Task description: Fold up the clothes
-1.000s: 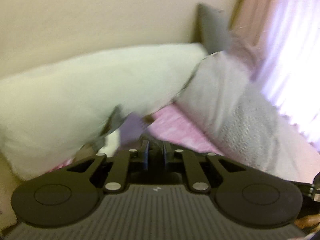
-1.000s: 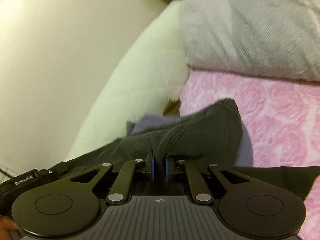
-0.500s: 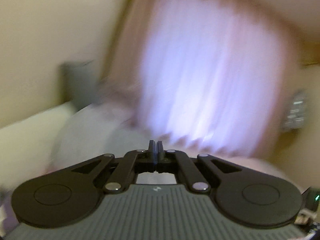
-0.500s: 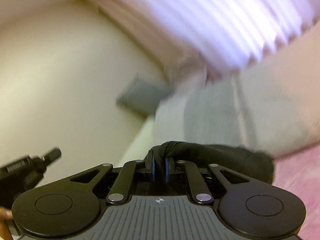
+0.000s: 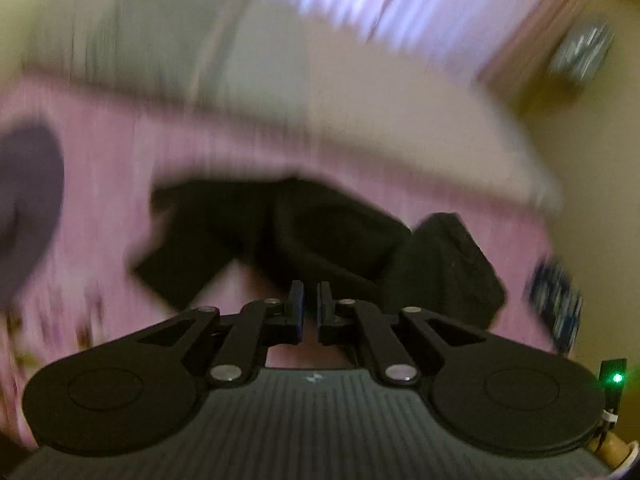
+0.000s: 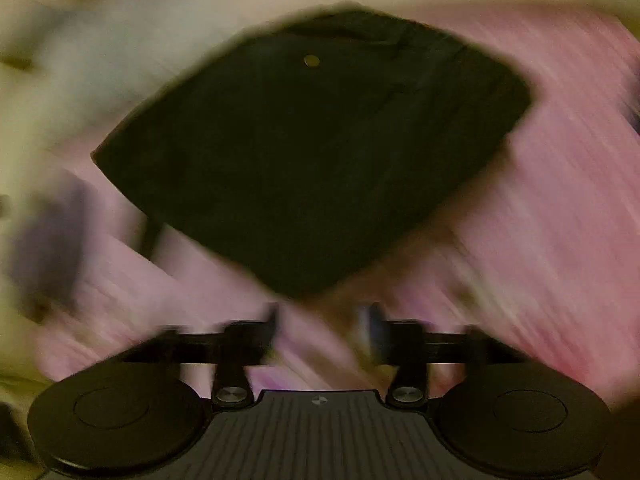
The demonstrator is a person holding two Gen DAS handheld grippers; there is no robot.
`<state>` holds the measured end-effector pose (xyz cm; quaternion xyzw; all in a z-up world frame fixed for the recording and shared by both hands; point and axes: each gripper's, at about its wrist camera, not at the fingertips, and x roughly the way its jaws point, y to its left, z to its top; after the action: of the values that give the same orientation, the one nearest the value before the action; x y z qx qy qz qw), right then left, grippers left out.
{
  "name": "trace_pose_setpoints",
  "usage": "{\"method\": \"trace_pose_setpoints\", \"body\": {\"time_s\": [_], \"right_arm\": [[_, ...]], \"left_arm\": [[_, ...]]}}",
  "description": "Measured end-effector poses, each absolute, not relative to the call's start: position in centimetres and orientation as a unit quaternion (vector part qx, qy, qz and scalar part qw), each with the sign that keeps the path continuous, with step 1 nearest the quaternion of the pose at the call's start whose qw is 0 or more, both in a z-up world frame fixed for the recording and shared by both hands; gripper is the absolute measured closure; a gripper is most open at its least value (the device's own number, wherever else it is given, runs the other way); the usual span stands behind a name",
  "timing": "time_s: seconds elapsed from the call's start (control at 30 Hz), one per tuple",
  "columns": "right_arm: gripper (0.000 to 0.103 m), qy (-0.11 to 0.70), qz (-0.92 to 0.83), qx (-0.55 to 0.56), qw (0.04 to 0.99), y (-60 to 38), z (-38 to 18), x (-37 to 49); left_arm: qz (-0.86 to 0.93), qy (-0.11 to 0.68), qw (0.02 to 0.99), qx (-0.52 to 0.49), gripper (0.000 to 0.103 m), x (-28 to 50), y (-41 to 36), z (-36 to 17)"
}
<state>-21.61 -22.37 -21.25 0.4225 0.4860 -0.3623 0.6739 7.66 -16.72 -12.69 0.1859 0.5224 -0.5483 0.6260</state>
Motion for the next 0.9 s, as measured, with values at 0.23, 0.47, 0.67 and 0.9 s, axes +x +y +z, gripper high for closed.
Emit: {"method": "trace_pose_setpoints", "body": {"time_s": [0.23,0.47,0.67,0.9], "right_arm": [[0.036,0.512,-0.361,0.417,0.658,-20.0,-22.1,-27.8],[0.036,0.506,-0.349,0.402,0.679,-19.6,-22.8,-27.0],[0.036,0.493,-0.375,0.399,0.676,-17.2,-21.6,-25.3],[0.036,0.469,-0.408,0.394,0.677,-12.5,-20.0,-22.2]], "left_arm": [[-0.533,0.523,0.601,0.283,0.087,-0.7,-16.4,-17.1],[-0.524,0.495,0.618,0.314,0.08,-2.4,-16.3,-14.9],[-0.539,0.457,0.621,0.339,0.076,-0.7,-14.7,-13.2],[-0.568,0.414,0.618,0.353,0.07,2.6,-11.7,-11.6]]}}
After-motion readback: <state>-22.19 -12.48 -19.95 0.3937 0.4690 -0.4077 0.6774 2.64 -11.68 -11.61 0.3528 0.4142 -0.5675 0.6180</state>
